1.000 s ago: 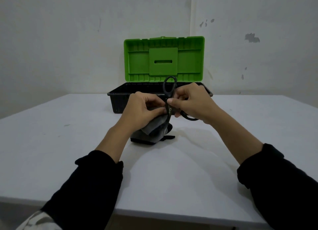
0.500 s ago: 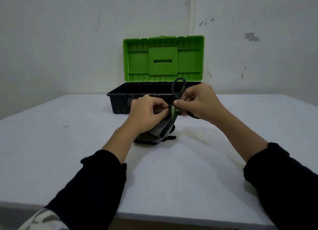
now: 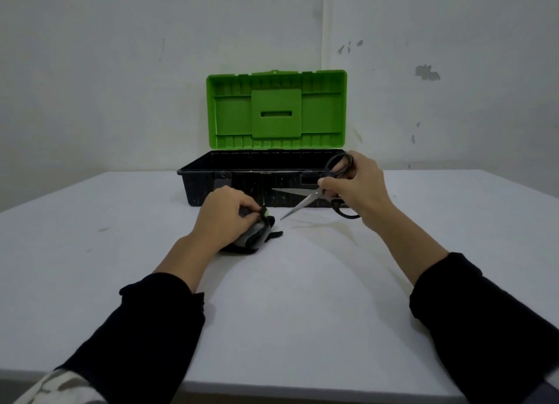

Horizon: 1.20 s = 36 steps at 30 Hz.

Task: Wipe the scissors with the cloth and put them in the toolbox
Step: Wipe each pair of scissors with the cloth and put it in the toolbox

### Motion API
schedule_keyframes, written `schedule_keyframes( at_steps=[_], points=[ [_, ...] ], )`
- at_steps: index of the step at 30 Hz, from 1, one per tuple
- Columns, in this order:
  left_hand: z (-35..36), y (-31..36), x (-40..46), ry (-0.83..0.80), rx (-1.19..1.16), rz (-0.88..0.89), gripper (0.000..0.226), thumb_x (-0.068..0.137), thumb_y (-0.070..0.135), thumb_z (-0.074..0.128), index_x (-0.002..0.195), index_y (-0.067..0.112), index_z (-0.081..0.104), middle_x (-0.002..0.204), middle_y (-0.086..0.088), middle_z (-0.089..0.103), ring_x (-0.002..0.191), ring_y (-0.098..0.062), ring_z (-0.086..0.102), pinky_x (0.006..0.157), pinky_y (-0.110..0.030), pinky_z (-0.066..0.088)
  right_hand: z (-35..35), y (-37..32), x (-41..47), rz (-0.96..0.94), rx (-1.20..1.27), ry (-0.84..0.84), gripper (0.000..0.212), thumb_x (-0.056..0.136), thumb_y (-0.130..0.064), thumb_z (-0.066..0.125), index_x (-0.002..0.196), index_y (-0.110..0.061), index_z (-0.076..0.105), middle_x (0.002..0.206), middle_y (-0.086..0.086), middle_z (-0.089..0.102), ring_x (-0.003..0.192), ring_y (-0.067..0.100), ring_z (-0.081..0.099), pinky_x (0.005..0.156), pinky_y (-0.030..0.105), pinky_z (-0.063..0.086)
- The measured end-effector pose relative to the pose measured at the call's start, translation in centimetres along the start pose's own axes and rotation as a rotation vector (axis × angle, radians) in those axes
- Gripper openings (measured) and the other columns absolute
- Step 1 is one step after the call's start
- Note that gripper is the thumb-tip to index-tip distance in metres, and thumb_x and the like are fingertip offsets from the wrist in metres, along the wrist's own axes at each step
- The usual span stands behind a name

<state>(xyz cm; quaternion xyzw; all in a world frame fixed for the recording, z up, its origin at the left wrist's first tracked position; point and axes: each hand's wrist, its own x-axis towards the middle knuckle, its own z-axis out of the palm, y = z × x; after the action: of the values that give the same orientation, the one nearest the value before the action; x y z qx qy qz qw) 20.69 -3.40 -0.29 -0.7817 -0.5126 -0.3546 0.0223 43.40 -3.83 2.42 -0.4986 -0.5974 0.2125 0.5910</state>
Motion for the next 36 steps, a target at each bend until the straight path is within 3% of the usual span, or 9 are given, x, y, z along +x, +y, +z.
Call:
schedule_keyframes(
  at_steps=[4, 7, 14, 18, 21, 24, 28, 32, 36],
  points=[
    [0.3, 0.7, -0.1, 0.015, 0.285, 0.095, 0.037, 0.087, 0.042, 0.039, 0.087, 0.028, 0.073, 0.093, 0.011, 0.068, 0.091, -0.015, 0.049, 0.081, -0.032, 0.022, 1.2, -0.3, 0.1, 0.107, 0.231, -0.001, 0.026, 0.078, -0.007, 0.073, 0.076, -0.007, 0.047, 0.071, 0.011, 0.057, 0.067, 0.027, 0.069, 0.058, 0.030, 0.059],
    [0.3, 2.2, -0.2, 0.109, 0.345, 0.190, 0.059, 0.082, 0.045, 0.018, 0.087, 0.025, 0.074, 0.090, 0.008, 0.068, 0.089, -0.016, 0.048, 0.078, -0.032, 0.019, 1.7, -1.0, 0.2, 0.173, 0.441, 0.007, 0.023, 0.084, -0.009, 0.067, 0.074, -0.009, 0.047, 0.073, 0.011, 0.060, 0.068, 0.024, 0.068, 0.062, 0.029, 0.059],
    [1.0, 4.7, 0.9, 0.196, -0.225, 0.050, 0.032, 0.090, 0.033, 0.049, 0.083, 0.007, 0.067, 0.068, -0.003, 0.065, 0.064, -0.017, 0.057, 0.063, -0.029, 0.045, 3.0, -2.3, -0.1, 0.256, 0.808, 0.010, 0.011, 0.091, -0.010, 0.059, 0.084, -0.011, 0.050, 0.077, 0.007, 0.060, 0.066, 0.014, 0.063, 0.061, 0.020, 0.054],
    [0.9, 4.2, 1.1, 0.215, -0.427, -0.126, 0.014, 0.086, 0.022, 0.064, 0.091, 0.013, 0.073, 0.080, -0.001, 0.072, 0.075, -0.009, 0.066, 0.074, -0.021, 0.053, 4.3, -0.8, 0.0, 0.247, 0.439, 0.015, 0.021, 0.091, -0.029, 0.059, 0.073, -0.019, 0.057, 0.082, 0.006, 0.059, 0.071, 0.014, 0.052, 0.065, 0.027, 0.043],
    [1.0, 4.1, 1.1, 0.258, -0.514, -0.154, 0.016, 0.084, 0.021, 0.067, 0.096, 0.014, 0.074, 0.083, 0.002, 0.073, 0.077, -0.005, 0.067, 0.078, -0.025, 0.054, 4.8, 0.1, -0.4, 0.176, 0.154, -0.050, 0.024, 0.083, -0.036, 0.066, 0.067, -0.018, 0.068, 0.075, 0.007, 0.068, 0.081, 0.025, 0.064, 0.080, 0.040, 0.051],
    [1.1, 4.2, 1.3, 0.258, -0.521, -0.192, 0.016, 0.087, 0.021, 0.064, 0.097, 0.014, 0.073, 0.078, 0.005, 0.071, 0.064, 0.003, 0.063, 0.072, -0.015, 0.053, 4.5, -0.3, -0.4, 0.037, 0.036, 0.021, 0.014, 0.081, -0.031, 0.070, 0.083, -0.017, 0.068, 0.067, -0.003, 0.060, 0.069, 0.012, 0.058, 0.069, 0.027, 0.048],
    [1.1, 3.7, 1.9, 0.223, -0.578, -0.251, 0.017, 0.090, 0.019, 0.059, 0.094, 0.012, 0.073, 0.071, 0.005, 0.068, 0.058, 0.005, 0.061, 0.070, -0.015, 0.053, 4.7, -0.7, 0.3, -0.213, -0.099, 0.126, 0.020, 0.078, -0.024, 0.074, 0.081, -0.017, 0.056, 0.072, 0.000, 0.056, 0.067, 0.018, 0.054, 0.067, 0.035, 0.052],
    [0.8, 3.0, 3.0, 0.201, -0.605, -0.262, 0.016, 0.090, 0.019, 0.059, 0.097, 0.013, 0.072, 0.073, 0.005, 0.068, 0.061, 0.003, 0.062, 0.066, -0.009, 0.050, 5.0, -0.3, 1.3, -0.354, -0.377, 0.036, 0.020, 0.082, -0.033, 0.069, 0.086, -0.014, 0.072, 0.084, 0.003, 0.054, 0.081, 0.011, 0.047, 0.068, 0.019, 0.034],
    [1.4, 2.1, 3.7, 0.164, -0.607, -0.292, 0.018, 0.091, 0.020, 0.058, 0.101, 0.013, 0.071, 0.077, 0.001, 0.070, 0.068, -0.003, 0.064, 0.067, -0.010, 0.049, 5.2, 0.2, 2.3, -0.373, -0.460, -0.037, 0.026, 0.077, -0.033, 0.073, 0.087, -0.009, 0.074, 0.084, 0.001, 0.048, 0.087, 0.011, 0.044, 0.071, 0.019, 0.035]
  ],
)
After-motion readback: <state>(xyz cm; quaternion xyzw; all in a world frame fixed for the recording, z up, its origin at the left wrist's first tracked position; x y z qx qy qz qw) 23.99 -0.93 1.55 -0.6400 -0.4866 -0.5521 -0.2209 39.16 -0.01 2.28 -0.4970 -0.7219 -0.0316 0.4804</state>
